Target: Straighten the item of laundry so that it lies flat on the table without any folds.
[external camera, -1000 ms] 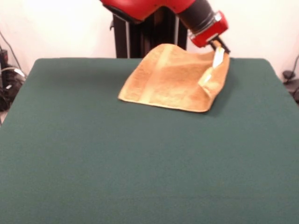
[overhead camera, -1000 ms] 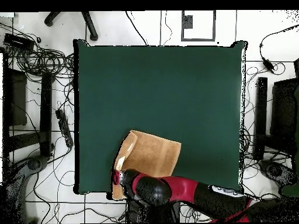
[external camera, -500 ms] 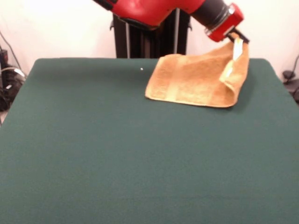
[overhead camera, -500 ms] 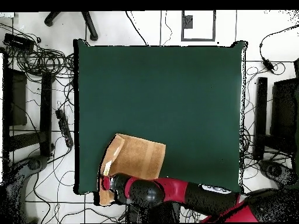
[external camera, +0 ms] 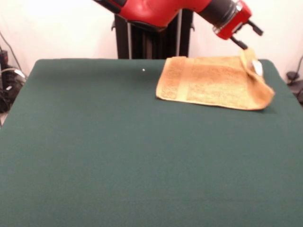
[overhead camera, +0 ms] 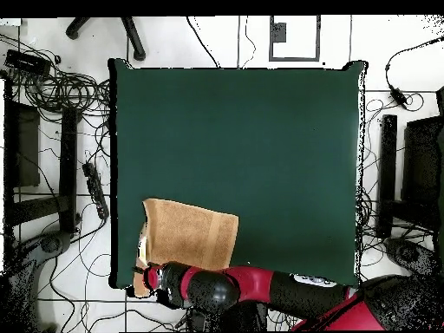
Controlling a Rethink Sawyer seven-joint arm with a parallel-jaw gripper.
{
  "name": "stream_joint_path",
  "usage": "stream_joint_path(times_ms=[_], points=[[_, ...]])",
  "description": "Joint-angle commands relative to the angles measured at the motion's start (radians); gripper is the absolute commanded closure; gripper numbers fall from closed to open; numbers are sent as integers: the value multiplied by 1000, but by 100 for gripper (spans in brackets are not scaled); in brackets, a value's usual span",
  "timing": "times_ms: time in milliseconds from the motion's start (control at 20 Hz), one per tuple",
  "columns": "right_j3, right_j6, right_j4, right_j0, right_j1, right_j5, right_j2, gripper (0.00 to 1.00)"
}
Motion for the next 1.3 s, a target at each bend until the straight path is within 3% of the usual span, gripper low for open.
stream_joint_path(times_ms=[50,450,550,850,950,1300], points=[[-88,122,7,54,-19,-28,51,0],[-92,120,2,64,-16,-30,44,0],[-75,135,18,83,-61,-33,32,0],[18,161,87,129,-360,72,-43,0],[32,155,90,133,-415,92,-58,0],[44,52,94,180,-758,304,-152,0]])
